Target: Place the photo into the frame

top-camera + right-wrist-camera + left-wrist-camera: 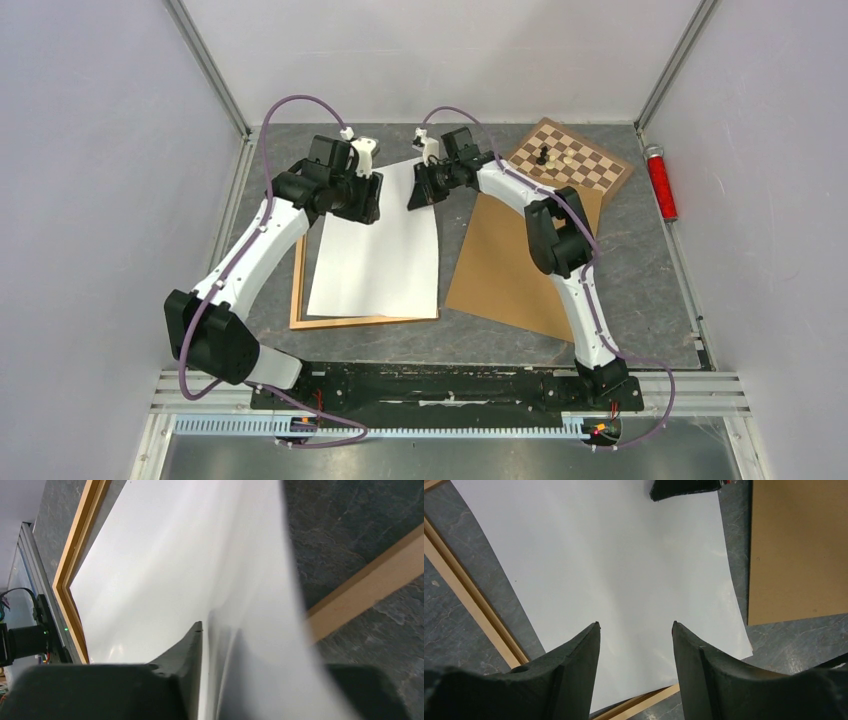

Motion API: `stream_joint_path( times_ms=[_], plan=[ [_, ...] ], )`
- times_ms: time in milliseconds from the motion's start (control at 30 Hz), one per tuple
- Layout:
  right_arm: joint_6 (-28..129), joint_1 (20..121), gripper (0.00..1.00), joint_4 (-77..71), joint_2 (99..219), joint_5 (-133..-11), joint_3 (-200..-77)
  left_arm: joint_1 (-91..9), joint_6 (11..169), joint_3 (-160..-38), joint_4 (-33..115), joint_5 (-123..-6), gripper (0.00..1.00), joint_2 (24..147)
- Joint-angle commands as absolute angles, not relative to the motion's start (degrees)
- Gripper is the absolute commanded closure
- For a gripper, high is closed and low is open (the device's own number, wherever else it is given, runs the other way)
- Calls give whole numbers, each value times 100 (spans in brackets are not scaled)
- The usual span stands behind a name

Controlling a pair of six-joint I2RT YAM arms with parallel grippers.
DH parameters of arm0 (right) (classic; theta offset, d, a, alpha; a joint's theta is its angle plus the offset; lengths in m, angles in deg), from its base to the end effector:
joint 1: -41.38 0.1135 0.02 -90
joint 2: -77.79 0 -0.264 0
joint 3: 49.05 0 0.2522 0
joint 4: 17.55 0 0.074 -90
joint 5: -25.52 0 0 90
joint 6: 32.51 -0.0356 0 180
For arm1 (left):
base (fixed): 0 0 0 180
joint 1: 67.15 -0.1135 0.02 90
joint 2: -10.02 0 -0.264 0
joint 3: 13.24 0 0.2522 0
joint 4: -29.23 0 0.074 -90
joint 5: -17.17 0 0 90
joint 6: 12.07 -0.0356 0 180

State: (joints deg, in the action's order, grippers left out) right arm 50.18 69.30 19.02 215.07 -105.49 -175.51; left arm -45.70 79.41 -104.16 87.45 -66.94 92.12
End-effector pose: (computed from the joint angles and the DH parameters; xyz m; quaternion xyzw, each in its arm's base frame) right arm 0.4573 0.2688 0.1710 -0.2813 0.8358 0.4140 0.2256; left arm 0.2817 -0.1146 0.3306 0.1800 0.9194 -0.1161 0.3300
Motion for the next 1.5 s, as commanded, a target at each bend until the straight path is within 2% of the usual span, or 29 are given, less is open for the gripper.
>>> stream_joint_path(
  times_ms=[0,133,267,567,833,1000,1267,1467],
  plan=[
    [5088,7040,77,1779,21673,-10402,-17862,-4658,7559,-10387,8616,-6847,39,9120],
    [5056,7094,58,1691,21716,-10275,-17908,-4721,7486,-10292,8609,-6938,39,9094],
    [4965,7114,48,1604,21701,-10244,-17869,-4824,7479,-10224,8596,-6925,39,9049],
    [4885,7127,40,1388,21018,-10157,-16934,-4946,7485,-10181,8570,-6878,39,8945],
    [4881,7094,39,1223,20378,-10077,-16053,-5018,7494,-10140,8561,-6869,39,8829],
    [4869,7043,45,1184,20097,-10062,-15724,-5049,7498,-10140,8562,-6864,39,8773],
    [4624,7038,80,886,20044,-10075,-15474,-5080,7497,-10127,8561,-6874,39,8741],
    [4288,7047,95,507,20181,-10117,-15519,-5089,7510,-10136,8561,-6872,39,8740]
  ],
)
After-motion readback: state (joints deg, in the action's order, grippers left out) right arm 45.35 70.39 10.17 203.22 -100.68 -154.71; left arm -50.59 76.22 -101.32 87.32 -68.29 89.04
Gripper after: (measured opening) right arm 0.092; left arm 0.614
